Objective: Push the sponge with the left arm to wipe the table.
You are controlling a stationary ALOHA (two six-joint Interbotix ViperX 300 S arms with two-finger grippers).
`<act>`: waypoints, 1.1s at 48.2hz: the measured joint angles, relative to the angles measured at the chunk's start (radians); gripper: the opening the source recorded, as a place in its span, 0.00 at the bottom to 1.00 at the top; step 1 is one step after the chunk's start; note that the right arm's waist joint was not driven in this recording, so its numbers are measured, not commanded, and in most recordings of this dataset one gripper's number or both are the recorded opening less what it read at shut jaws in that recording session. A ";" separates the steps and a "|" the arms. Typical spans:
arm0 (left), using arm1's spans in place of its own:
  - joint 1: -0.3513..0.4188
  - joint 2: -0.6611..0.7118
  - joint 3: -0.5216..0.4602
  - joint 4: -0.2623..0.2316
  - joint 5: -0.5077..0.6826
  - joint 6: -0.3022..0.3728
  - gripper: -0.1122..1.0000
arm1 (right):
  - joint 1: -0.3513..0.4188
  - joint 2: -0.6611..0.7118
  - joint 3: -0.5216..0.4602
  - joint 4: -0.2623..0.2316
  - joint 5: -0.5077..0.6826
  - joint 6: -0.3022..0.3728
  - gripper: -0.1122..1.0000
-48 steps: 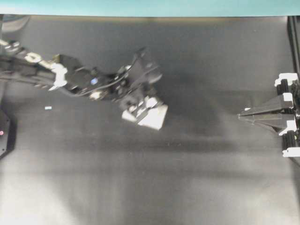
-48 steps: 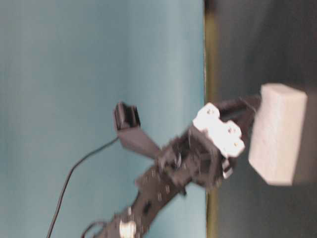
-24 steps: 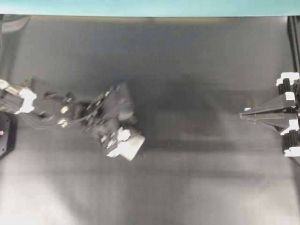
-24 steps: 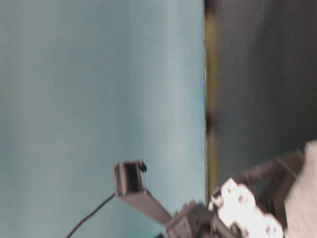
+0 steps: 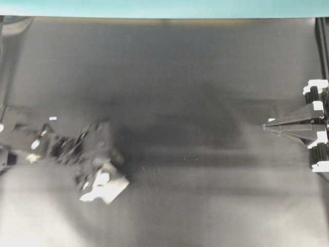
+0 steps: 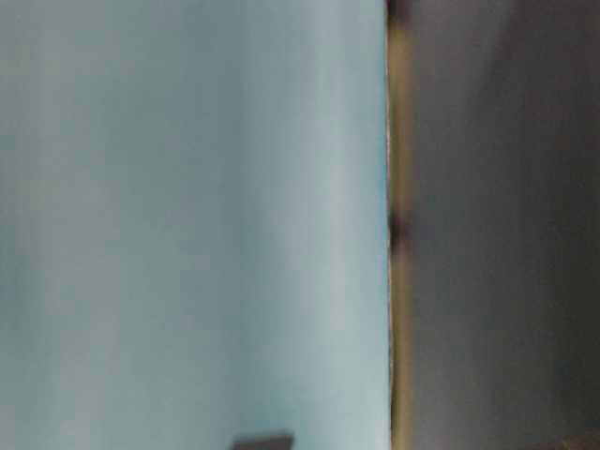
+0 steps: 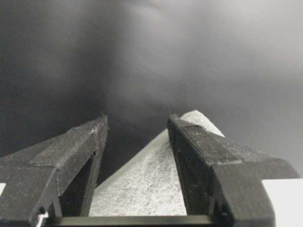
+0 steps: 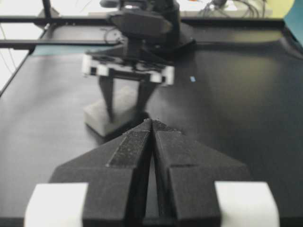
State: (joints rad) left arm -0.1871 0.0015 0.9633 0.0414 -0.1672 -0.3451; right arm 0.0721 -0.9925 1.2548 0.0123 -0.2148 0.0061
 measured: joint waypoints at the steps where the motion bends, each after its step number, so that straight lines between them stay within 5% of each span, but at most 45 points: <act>1: -0.012 -0.002 0.005 0.000 -0.008 -0.006 0.57 | 0.000 0.002 0.000 0.002 -0.002 0.000 0.10; 23: -0.255 -0.005 0.023 0.000 -0.107 -0.176 0.57 | 0.000 0.000 0.006 0.003 -0.002 0.000 0.10; 37: -0.245 -0.031 0.005 0.000 -0.107 -0.132 0.57 | 0.000 -0.003 0.006 0.005 0.000 0.000 0.10; 53: -0.222 -0.383 0.011 0.000 0.038 -0.046 0.57 | 0.000 -0.051 0.034 0.005 0.006 0.000 0.10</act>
State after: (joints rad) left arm -0.4096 -0.3820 0.9741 0.0414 -0.1289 -0.3912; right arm 0.0721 -1.0431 1.2885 0.0169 -0.2086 0.0061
